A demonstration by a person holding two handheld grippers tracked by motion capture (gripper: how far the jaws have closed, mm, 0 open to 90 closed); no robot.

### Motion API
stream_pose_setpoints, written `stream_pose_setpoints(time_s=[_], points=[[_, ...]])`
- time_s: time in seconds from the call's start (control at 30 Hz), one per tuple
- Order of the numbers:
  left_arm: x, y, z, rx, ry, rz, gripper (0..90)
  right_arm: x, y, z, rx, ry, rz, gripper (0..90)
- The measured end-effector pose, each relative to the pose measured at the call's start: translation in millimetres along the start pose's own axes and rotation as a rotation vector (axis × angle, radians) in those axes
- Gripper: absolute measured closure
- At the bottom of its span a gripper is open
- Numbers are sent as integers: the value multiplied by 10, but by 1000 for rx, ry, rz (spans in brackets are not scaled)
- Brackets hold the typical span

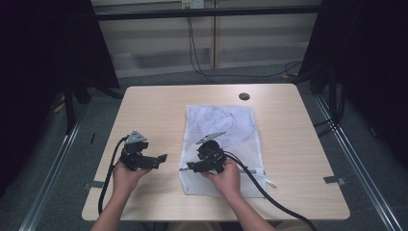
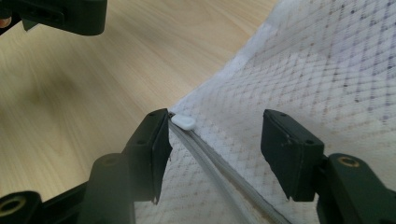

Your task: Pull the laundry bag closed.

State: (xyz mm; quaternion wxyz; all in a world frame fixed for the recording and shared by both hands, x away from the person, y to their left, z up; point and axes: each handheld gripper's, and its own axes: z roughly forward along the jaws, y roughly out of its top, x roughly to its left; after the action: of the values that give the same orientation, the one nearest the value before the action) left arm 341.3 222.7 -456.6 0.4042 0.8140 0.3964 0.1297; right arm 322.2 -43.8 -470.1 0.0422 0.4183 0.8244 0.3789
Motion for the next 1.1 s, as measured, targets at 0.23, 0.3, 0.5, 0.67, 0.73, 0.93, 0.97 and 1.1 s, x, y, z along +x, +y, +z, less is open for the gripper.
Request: stream_pose_setpoints(time_s=[0.23,0.3,0.5,0.67,0.73,0.93,0.97,1.1], points=[[9,-2,-2,8,1,7,66,15,7,71,43,43,68,538],[3,-3,2,6,2,3,66,19,8,96,49,59,80,568],[1,-7,0,5,5,1,67,29,20,176,81,83,116,619],[8,-11,-5,17,4,8,67,29,38,242,80,93,137,646],[11,-15,-2,14,2,4,66,32,46,248,80,100,140,660],[31,-24,-11,16,2,0,66,64,80,296,91,132,150,701],[33,-25,-14,14,5,-2,66,74,84,301,95,133,152,712],[31,-26,-14,16,3,0,66,105,94,315,117,126,150,742]])
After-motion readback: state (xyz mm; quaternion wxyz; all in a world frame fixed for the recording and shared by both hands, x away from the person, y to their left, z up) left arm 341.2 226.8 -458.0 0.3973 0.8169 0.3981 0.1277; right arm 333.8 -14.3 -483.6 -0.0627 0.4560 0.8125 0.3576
